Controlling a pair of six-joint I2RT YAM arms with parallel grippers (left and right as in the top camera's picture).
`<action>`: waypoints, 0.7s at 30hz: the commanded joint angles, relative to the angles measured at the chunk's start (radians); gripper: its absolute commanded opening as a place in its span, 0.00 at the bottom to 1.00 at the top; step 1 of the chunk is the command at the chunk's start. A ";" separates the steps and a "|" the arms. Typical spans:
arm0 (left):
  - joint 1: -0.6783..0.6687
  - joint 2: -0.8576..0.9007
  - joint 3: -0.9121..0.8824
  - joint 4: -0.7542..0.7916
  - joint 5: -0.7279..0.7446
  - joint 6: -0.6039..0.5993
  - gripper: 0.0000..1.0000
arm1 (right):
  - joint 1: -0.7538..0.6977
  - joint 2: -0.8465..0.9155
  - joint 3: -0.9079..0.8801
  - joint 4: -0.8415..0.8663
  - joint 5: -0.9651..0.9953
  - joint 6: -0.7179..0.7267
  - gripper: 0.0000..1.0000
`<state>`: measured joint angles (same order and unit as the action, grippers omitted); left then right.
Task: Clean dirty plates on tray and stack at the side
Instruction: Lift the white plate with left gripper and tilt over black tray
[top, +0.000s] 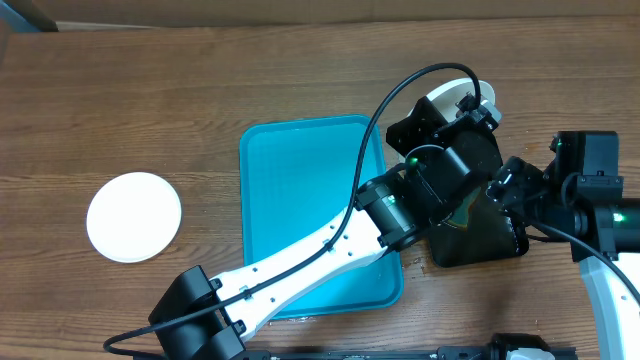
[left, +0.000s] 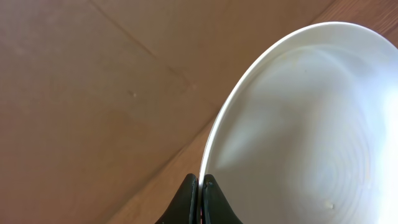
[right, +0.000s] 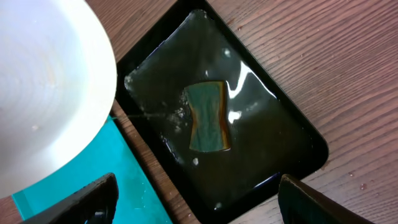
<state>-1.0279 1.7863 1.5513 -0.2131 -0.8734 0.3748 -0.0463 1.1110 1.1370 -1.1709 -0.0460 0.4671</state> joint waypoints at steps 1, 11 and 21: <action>-0.009 0.011 0.023 0.010 -0.028 0.014 0.04 | -0.006 -0.002 0.012 0.003 0.000 -0.004 0.84; 0.000 0.015 0.023 0.029 -0.163 -0.073 0.04 | -0.006 -0.002 0.012 0.002 0.001 -0.005 0.84; -0.005 0.016 0.023 -0.120 -0.144 -0.217 0.04 | -0.006 -0.002 0.013 -0.005 -0.001 -0.004 0.84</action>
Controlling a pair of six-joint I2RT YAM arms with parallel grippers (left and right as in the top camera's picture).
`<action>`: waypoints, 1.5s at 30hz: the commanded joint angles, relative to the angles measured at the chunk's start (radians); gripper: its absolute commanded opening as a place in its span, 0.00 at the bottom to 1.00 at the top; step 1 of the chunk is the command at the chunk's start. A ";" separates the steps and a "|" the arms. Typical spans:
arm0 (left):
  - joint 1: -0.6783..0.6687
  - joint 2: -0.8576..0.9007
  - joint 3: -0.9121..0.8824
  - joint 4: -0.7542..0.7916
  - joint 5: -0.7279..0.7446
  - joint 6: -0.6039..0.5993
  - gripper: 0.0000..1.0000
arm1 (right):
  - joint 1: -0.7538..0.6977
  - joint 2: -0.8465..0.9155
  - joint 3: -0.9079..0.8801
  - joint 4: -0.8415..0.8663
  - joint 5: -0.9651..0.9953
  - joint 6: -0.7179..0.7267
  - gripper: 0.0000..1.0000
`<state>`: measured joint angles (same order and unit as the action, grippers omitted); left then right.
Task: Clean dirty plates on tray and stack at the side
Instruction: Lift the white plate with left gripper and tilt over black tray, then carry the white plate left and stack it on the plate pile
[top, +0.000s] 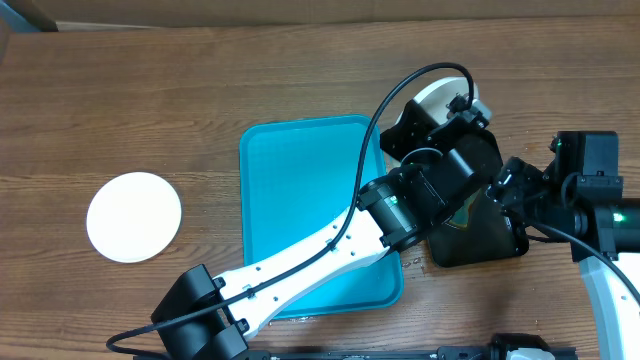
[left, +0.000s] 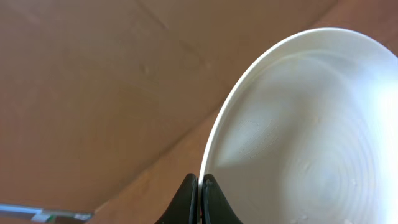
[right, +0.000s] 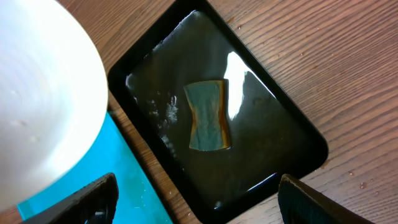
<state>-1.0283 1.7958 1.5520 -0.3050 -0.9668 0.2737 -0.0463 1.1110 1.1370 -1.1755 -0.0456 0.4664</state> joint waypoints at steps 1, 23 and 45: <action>-0.005 0.001 0.023 -0.062 -0.065 -0.177 0.04 | -0.006 -0.002 0.013 -0.002 -0.001 -0.003 0.84; 0.973 -0.293 0.019 -1.037 0.708 -0.911 0.04 | -0.006 -0.002 0.013 -0.001 -0.001 -0.003 0.84; 1.657 -0.293 -0.415 -0.663 0.735 -0.864 0.04 | -0.006 -0.002 0.013 -0.004 -0.001 -0.003 0.84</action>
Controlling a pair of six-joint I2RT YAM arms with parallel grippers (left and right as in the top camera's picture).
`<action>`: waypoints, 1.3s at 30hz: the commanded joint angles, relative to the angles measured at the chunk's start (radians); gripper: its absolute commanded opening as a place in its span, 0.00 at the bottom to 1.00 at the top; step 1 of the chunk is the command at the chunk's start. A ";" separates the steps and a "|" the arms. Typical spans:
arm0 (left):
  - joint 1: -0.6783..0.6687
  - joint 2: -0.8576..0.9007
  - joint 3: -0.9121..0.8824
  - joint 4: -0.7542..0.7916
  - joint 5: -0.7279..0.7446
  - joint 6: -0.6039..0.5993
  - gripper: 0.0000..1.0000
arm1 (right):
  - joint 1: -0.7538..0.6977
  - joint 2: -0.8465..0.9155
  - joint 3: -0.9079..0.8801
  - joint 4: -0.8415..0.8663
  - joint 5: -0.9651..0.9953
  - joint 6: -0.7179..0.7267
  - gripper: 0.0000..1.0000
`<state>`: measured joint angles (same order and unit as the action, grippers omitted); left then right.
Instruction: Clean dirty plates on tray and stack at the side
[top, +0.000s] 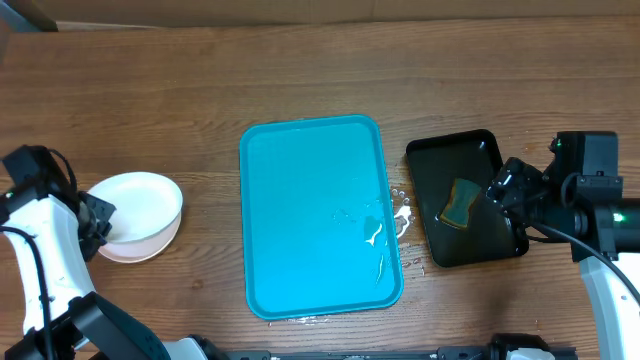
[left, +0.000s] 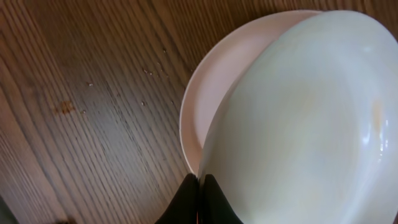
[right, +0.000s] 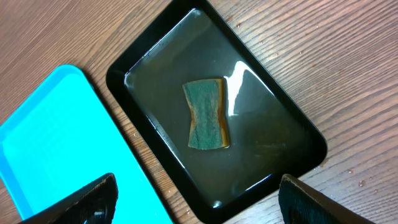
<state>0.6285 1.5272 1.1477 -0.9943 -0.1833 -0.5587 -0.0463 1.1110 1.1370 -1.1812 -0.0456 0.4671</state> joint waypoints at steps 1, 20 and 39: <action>0.000 -0.024 -0.011 0.031 -0.054 -0.028 0.04 | -0.006 -0.002 0.013 0.002 -0.001 -0.004 0.84; -0.222 -0.236 0.415 -0.259 0.366 0.376 0.78 | -0.005 -0.097 0.060 0.002 -0.193 -0.219 0.88; -0.636 -0.537 0.431 -0.370 0.330 0.503 1.00 | 0.051 -0.266 0.126 -0.007 -0.515 -0.363 1.00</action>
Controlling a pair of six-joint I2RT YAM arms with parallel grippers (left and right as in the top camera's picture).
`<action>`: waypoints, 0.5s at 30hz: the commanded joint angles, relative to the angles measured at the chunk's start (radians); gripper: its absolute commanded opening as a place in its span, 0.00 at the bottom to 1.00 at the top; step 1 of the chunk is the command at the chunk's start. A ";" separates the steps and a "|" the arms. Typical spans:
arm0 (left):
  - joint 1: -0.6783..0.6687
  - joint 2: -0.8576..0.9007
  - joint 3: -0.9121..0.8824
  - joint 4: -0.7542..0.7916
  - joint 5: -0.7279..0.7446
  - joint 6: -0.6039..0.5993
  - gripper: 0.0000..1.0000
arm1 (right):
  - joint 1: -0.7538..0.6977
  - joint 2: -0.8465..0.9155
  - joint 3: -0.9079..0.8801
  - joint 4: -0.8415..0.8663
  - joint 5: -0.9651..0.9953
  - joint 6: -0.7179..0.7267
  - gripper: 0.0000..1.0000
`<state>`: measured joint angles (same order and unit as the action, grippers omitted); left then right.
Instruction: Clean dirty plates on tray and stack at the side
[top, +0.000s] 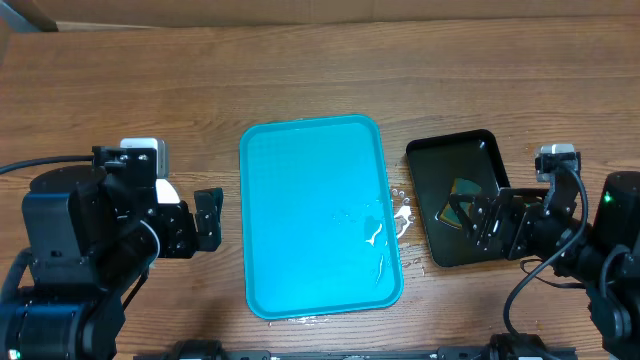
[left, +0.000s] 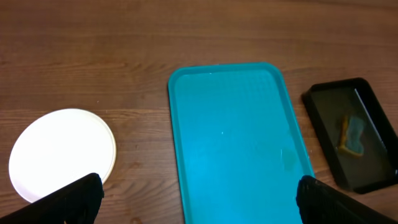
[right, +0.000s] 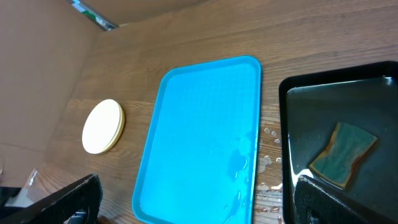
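A stack of white plates (left: 62, 152) lies on the wood at the left of the blue tray (left: 239, 137); the plates (right: 103, 126) also show in the right wrist view. In the overhead view my left arm covers them. The tray (top: 310, 220) carries only water drops. My left gripper (left: 199, 208) is open wide and high above the table, apart from the plates. My right gripper (right: 199, 208) is open too, raised over the tray's right side. Neither holds anything.
A black basin (top: 445, 160) of dark water with a green sponge (right: 342, 155) stands right of the tray. Water drops (top: 403, 215) lie on the wood between tray and basin. A cardboard wall (right: 43, 74) runs along the far side.
My left gripper was shut on a white plate's rim, tilted over the plate at the left. Now it is open and raised, and the plate lies on the stack. My right arm has drawn back too.
My left gripper held a white plate tilted near the black basin at the right, at two moments. Then it had the plate at the left, over the other plate. Now the plate is let go on the stack and both arms are drawn back.
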<state>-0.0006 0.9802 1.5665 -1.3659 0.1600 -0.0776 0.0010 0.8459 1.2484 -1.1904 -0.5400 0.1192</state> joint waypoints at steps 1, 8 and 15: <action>-0.006 0.012 0.013 0.001 -0.013 0.022 1.00 | 0.004 0.000 0.014 0.003 -0.020 -0.015 1.00; -0.006 0.026 0.013 0.001 -0.014 0.022 1.00 | 0.004 0.001 0.014 0.003 -0.020 -0.015 1.00; -0.006 0.042 0.013 0.001 -0.014 0.022 1.00 | 0.010 0.000 0.014 -0.006 -0.019 -0.015 1.00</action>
<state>-0.0006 1.0142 1.5665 -1.3655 0.1532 -0.0742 0.0017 0.8513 1.2484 -1.1927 -0.5468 0.1139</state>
